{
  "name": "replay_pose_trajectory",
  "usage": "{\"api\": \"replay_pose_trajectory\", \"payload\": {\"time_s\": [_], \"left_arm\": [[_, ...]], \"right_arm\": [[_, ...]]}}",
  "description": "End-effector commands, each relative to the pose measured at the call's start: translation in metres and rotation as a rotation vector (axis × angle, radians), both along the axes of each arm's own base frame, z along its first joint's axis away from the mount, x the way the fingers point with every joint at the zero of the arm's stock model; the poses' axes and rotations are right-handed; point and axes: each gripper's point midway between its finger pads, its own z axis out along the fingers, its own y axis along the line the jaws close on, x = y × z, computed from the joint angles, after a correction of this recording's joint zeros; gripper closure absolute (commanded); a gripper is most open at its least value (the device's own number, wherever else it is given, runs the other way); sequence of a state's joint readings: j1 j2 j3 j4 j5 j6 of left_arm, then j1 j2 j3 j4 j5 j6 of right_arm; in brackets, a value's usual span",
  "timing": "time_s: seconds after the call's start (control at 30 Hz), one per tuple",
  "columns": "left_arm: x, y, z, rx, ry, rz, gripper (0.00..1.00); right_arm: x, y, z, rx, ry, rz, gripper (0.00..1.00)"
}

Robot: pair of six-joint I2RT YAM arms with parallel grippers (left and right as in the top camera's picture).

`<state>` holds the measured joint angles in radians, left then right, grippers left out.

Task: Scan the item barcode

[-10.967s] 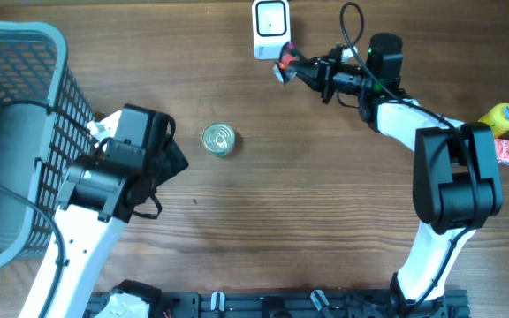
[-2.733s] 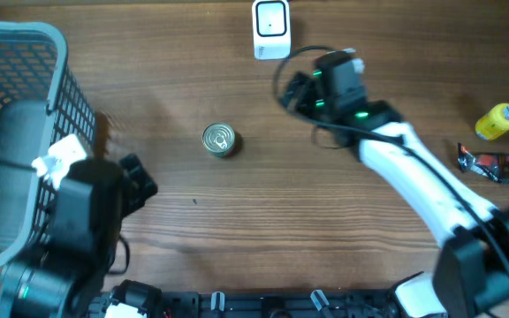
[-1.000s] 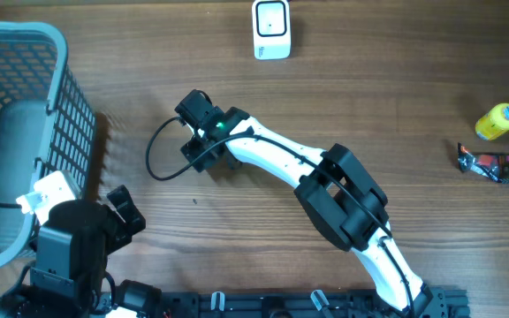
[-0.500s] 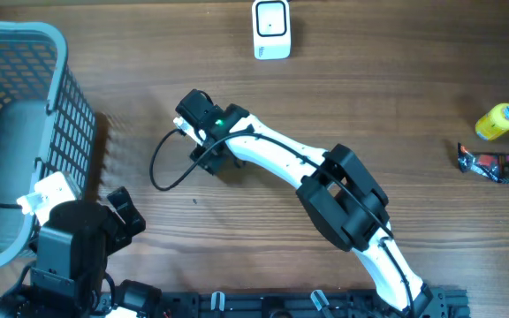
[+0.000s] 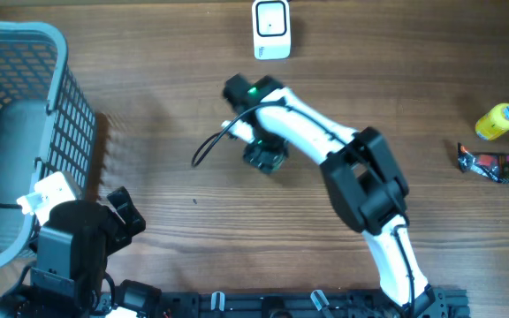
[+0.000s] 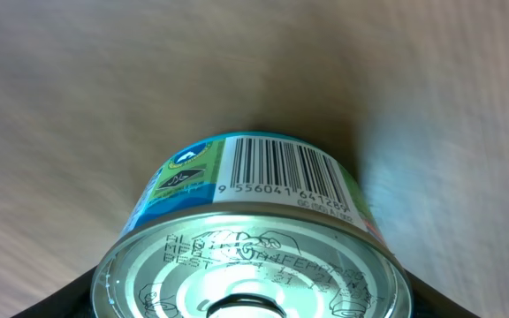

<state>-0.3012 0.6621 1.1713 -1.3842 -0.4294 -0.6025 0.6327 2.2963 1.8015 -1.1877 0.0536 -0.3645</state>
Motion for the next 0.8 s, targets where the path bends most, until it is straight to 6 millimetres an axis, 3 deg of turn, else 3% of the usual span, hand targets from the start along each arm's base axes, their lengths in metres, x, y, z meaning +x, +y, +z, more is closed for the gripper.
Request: {"api": "replay_pose_trajectory", "payload": {"time_s": [0.0,0.07,0.3,0.4,0.6,0.77], "left_arm": [[0.001,-0.001,0.001,0.010,0.001,-0.017,0.00],[0.001,-0.001,0.001,0.010,0.001,-0.017,0.00],[0.001,-0.001,0.001,0.011,0.001,-0.017,0.00],[0.001,-0.001,0.001,0.011,0.001,-0.017,0.00],[0.001,-0.001,0.001,0.010,0.001,-0.017,0.00],[0.001,-0.001,0.001,0.011,0.001,-0.017,0.00]], "right_arm": [[0.011,-0.037,-0.025,-0.056,0.024,-0.128,0.08],[0.013,-0.036,-0.025,-0.025,0.039,-0.148,0.00],[0.010,-0.024,-0.024,-0.014,0.023,-0.130,0.00],[0.010,-0.008,-0.010,0.001,-0.030,-0.144,0.00],[0.027,0.006,0.033,0.021,-0.200,-0.358,0.00],[0.018,-0.002,0.037,-0.010,-0.193,-0.558,0.00]]}}
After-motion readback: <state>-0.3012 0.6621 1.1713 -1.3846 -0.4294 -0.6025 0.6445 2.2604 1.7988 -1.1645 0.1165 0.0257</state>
